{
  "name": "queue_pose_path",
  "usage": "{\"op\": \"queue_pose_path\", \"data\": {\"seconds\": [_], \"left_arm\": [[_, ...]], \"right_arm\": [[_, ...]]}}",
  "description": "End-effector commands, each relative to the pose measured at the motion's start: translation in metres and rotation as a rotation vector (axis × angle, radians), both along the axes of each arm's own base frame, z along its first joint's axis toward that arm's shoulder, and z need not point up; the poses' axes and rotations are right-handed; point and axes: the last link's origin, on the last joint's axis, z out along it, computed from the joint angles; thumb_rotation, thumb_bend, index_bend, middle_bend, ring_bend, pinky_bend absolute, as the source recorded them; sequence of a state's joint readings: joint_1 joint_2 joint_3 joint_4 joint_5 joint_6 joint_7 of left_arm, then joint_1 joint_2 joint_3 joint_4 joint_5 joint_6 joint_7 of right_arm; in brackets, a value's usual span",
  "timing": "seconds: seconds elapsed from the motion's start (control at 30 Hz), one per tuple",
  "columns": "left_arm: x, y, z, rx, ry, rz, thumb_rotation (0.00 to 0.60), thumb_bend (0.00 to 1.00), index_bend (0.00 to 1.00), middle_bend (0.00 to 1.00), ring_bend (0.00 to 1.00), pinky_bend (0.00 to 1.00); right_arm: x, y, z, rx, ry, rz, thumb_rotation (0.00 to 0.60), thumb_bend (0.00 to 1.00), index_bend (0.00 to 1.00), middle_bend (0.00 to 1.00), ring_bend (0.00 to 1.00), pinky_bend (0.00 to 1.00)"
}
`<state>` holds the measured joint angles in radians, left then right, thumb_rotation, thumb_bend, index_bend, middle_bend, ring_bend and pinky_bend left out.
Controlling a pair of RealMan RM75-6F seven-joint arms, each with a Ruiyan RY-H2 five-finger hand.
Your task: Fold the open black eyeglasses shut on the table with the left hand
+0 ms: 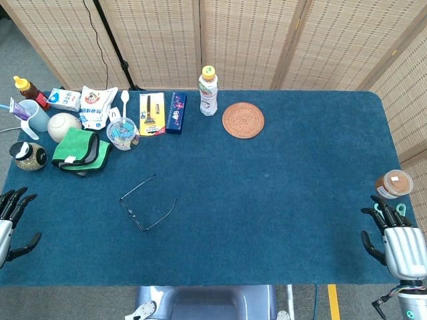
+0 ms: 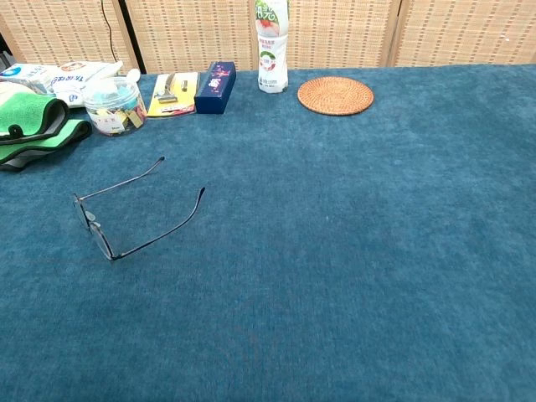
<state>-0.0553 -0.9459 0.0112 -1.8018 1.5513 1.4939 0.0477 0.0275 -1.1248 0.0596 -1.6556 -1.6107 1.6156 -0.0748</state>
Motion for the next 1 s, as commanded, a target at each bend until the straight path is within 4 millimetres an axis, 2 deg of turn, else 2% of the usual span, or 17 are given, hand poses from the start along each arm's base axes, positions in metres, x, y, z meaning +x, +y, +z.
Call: {"op": "queue_pose_path", "data": {"seconds": [0.03,0.47,1.0], "left_arm": [[0.0,0.0,0.0,-0.001,0.0,0.0,0.559,0.28,0.14,0.08,0.05,0.08],[-0.001,-0.001,0.001,-0.013,0.002,0.001,0.559,0.28,0.15,0.08,0.05,0.08],[0.008,0.024,-0.008,-0.125,0.112,-0.045,0.559,0.28,0.19,0.08,0.06,0.08]], "right_arm": [[0.0,0.0,0.0,0.001,0.0,0.0,0.6,0.43,0.3,0.16,0.27,0.43],[-0.001,0.002,0.0,0.0,-0.001,-0.001,0.6,0.43,0.3,0.16,0.27,0.43],[-0.003,0.007,0.003,-0.013,-0.001,-0.007,0.6,0.43,0.3,0.16,0.27,0.43]]}}
